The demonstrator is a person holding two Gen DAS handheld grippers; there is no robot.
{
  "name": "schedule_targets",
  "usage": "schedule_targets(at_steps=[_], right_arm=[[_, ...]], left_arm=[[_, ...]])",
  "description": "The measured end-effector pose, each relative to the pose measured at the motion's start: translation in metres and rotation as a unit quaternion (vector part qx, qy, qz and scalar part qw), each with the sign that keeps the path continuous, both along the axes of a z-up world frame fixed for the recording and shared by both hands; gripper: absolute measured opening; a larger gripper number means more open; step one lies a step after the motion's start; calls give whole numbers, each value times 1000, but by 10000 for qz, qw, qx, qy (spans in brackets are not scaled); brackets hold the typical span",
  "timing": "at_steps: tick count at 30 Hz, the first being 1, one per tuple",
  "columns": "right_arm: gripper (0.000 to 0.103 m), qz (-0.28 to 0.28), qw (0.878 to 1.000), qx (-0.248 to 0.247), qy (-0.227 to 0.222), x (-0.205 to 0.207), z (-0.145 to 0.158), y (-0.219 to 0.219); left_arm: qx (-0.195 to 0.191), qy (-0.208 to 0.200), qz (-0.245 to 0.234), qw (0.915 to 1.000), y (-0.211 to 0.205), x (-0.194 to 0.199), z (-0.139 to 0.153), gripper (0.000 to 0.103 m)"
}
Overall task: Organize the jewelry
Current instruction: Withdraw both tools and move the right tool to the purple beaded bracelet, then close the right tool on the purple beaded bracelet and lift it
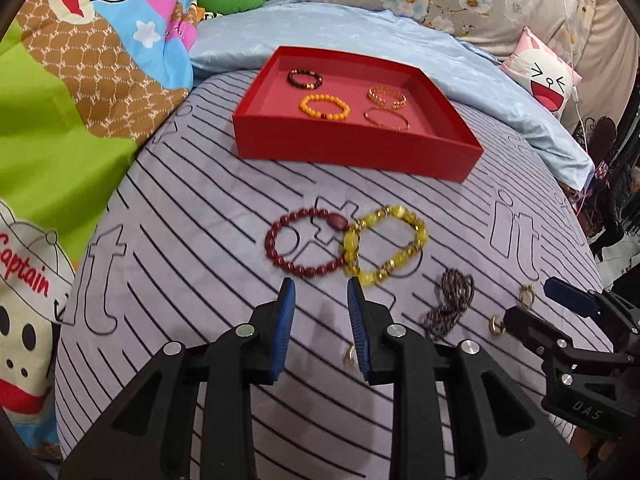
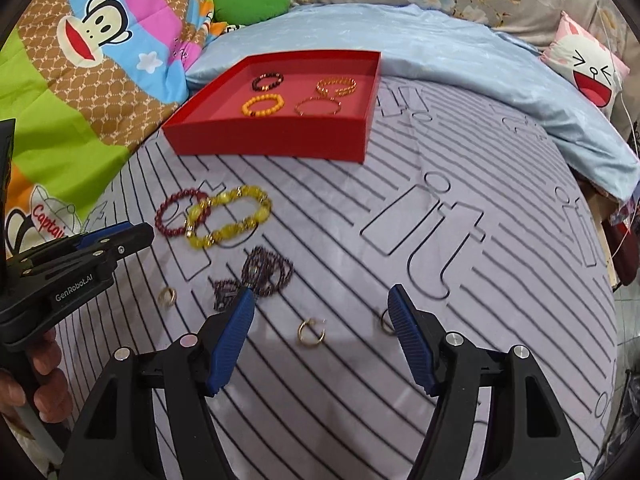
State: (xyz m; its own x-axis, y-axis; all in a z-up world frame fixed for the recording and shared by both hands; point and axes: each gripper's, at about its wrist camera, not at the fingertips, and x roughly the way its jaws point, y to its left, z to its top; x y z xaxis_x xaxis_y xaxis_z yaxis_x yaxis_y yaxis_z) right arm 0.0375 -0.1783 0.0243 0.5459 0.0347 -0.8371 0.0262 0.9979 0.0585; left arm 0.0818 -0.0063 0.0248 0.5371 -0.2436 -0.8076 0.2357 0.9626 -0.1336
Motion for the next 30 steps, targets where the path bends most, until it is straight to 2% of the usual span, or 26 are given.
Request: schedule_targets(at_steps=[12,18,26,30], right_arm=[[66,155,9998,97,-34,33,-3,21],[66,245,9995,-195,72,46,-23,32],[65,16,9997,-198,129,29,-28,10],[60,-166,9996,-81,194,15,-27,-7]], left_arm=[[24,15,50,10000,1,-2,-3,26],[23,63,124,9999,7,3,-6,26],[4,139,97,9999,5,5,-11,26],[5,158,36,9999,-1,4,-12,26]])
